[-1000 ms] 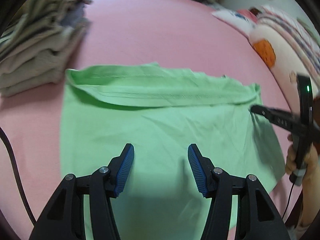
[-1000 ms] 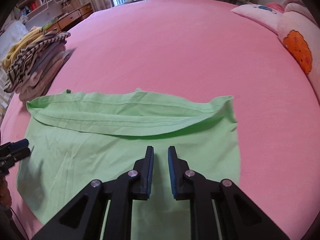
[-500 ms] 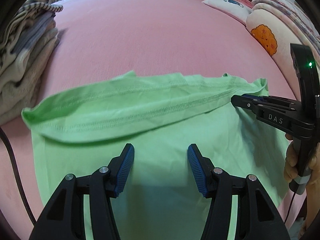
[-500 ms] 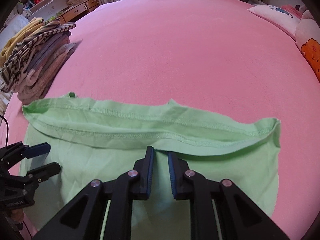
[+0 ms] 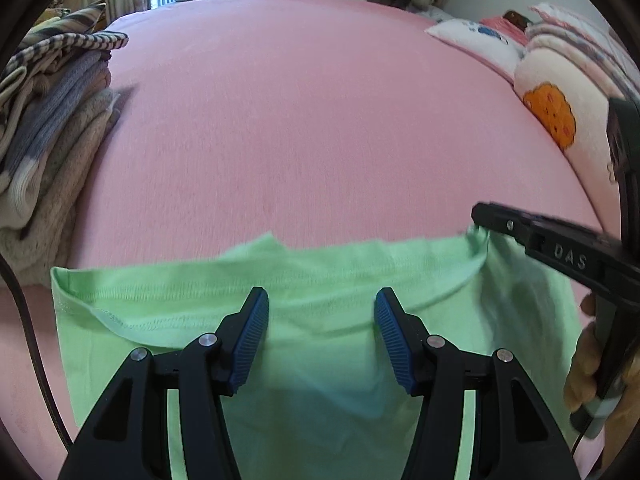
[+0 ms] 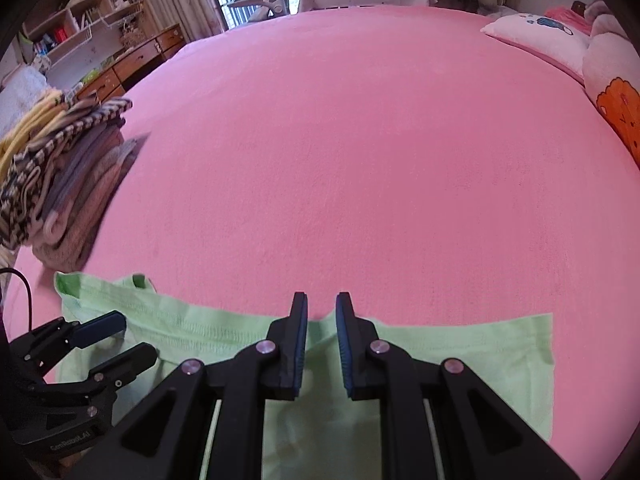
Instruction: Fold small clothes
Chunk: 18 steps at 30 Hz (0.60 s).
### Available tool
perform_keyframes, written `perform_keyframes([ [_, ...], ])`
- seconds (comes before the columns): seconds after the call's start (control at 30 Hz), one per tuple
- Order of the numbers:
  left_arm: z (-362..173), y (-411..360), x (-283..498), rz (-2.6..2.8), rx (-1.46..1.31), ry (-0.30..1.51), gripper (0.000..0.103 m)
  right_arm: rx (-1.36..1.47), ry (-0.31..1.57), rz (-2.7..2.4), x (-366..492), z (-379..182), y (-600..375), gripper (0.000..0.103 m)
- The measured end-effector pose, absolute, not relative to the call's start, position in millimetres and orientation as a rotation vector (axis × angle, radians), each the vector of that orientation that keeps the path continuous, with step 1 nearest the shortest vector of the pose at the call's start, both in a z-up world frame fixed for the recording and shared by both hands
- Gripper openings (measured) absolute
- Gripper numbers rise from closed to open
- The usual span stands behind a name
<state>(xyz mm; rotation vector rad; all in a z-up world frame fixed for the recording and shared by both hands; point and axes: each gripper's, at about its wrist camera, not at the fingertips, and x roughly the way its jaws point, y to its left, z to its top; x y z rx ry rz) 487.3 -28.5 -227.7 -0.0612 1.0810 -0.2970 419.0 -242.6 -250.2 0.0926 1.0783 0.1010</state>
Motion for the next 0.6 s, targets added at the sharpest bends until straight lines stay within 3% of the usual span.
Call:
perform_keyframes([
  [0.6, -191.8, 15.7, 520.7, -0.232, -0.144, 0.988, 0.055, 0.021, 1.136, 0.408, 364.9, -244.9, -202.2, 0.014],
])
